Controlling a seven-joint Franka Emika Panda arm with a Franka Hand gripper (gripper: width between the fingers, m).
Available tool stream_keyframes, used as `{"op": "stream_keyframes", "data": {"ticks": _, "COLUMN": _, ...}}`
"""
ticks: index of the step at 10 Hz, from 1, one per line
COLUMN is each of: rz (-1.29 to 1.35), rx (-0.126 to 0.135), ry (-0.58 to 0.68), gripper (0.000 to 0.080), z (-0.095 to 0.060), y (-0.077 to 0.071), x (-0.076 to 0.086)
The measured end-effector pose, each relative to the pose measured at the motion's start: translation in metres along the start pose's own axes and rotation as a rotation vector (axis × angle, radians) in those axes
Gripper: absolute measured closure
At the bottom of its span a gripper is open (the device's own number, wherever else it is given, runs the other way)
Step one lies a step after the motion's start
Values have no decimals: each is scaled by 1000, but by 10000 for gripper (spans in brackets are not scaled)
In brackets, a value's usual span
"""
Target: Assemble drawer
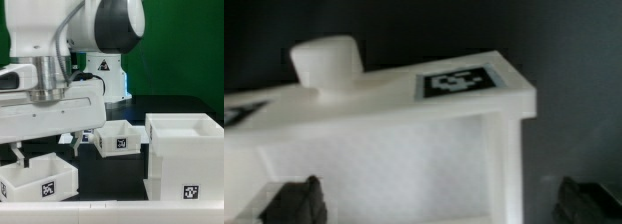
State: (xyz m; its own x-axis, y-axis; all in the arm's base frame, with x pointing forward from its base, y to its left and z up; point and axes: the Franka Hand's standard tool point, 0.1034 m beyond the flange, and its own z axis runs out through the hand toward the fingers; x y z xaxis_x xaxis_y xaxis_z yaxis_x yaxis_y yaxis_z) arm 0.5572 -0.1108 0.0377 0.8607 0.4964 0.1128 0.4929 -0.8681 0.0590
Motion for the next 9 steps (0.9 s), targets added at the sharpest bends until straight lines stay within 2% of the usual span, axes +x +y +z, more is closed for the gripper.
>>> {"op": "stream_keyframes", "data": {"ticks": 1, "rz": -58, "rx": -22, "ry": 9, "gripper": 150, "z": 3, "y": -5, "x": 1}}
{"op": "stream_keyframes", "data": {"ticks": 3, "rz": -83, "rx": -20, "ry": 2, "gripper": 150, "z": 5, "y": -4, "x": -4}}
{"op": "stream_keyframes", "data": {"ticks": 4, "rz": -83, "rx": -20, "ry": 2, "gripper": 252, "z": 5, "y": -4, "x": -5}}
{"op": "stream_keyframes", "data": {"ticks": 5, "rz": -83, "rx": -20, "ry": 2, "gripper": 388, "z": 5, "y": -4, "x": -5}}
{"op": "stream_keyframes", "data": {"ticks": 6, "rz": -82, "rx": -20, "ry": 2, "gripper": 388, "z": 5, "y": -4, "x": -5}}
{"op": "stream_keyframes", "data": {"ticks": 7, "rz": -82, "rx": -20, "ry": 2, "gripper": 571, "z": 5, "y": -3, "x": -5}}
{"op": "stream_keyframes", "data": {"ticks": 8, "rz": -82, "rx": -20, "ry": 2, "gripper": 704, "z": 5, "y": -3, "x": -5}}
{"op": "stream_keyframes", "data": {"ticks": 9, "rz": -82, "rx": -20, "ry": 2, "gripper": 704, "z": 5, "y": -4, "x": -5}}
